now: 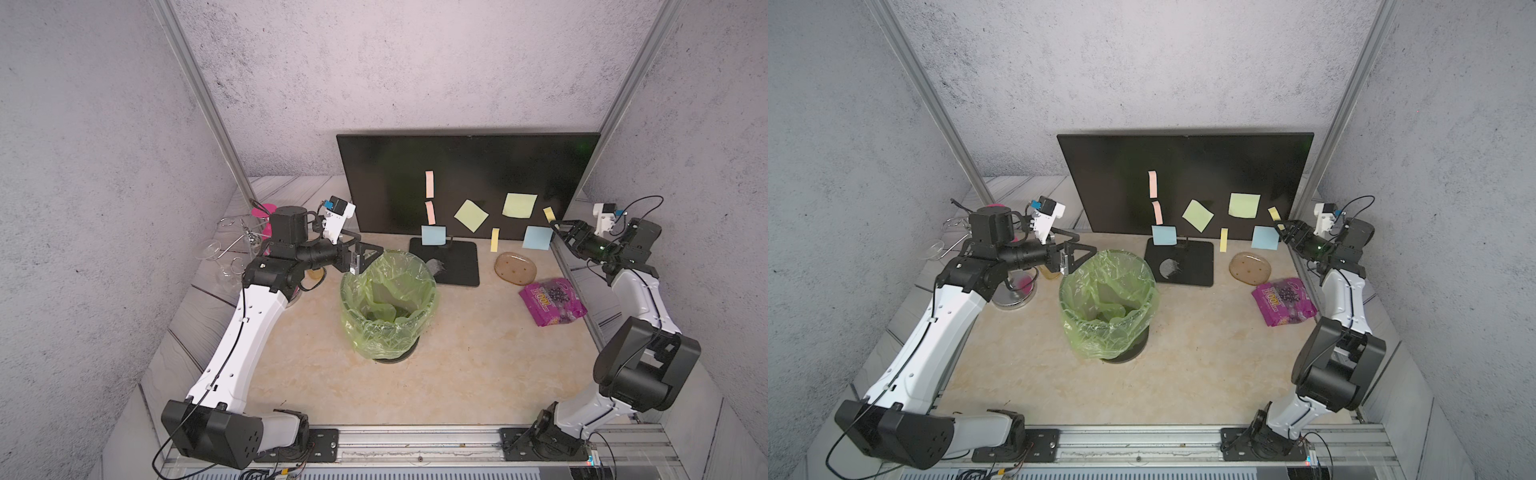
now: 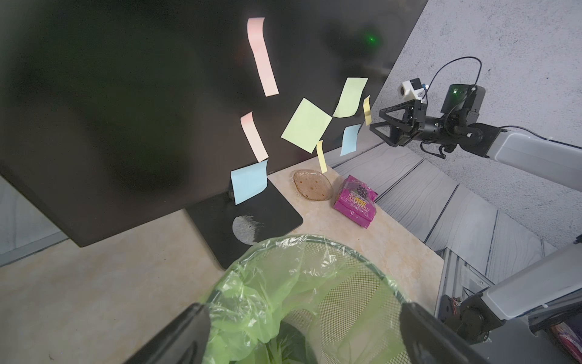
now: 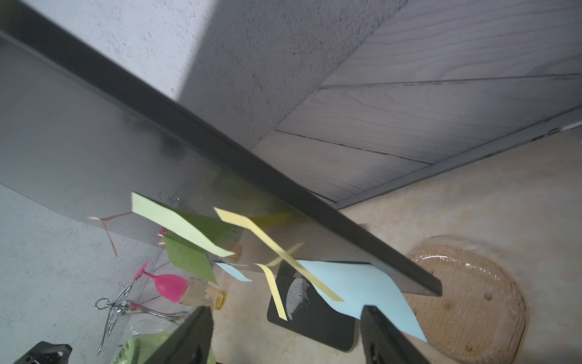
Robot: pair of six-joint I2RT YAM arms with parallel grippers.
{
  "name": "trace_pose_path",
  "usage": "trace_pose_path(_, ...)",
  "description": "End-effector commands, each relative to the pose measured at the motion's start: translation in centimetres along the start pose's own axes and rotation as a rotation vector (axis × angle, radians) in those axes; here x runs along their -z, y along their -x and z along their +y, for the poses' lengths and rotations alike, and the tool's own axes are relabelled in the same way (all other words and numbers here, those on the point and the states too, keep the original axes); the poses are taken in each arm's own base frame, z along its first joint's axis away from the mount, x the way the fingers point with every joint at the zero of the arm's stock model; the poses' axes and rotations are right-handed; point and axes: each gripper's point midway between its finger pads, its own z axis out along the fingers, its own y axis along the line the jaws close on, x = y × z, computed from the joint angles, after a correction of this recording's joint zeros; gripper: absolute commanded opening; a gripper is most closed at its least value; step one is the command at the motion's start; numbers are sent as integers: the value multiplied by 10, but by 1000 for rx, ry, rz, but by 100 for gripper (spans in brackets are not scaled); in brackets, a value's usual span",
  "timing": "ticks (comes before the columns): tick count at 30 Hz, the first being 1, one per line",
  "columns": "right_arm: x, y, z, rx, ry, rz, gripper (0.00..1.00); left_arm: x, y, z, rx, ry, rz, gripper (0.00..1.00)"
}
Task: Remove the sticky note from the monitor
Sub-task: Tear off the sticky note from the monitor.
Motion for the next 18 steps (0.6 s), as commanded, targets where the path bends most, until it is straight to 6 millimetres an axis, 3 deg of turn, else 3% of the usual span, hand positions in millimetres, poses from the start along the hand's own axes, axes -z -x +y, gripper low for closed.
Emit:
trace_pose_path(1, -6, 1, 7, 20, 23, 12, 75, 5, 6, -8, -36, -3, -9, 100)
trace_pose_path(18, -5, 28, 10, 48, 57, -76, 65, 14, 5, -14, -52, 8, -11, 100)
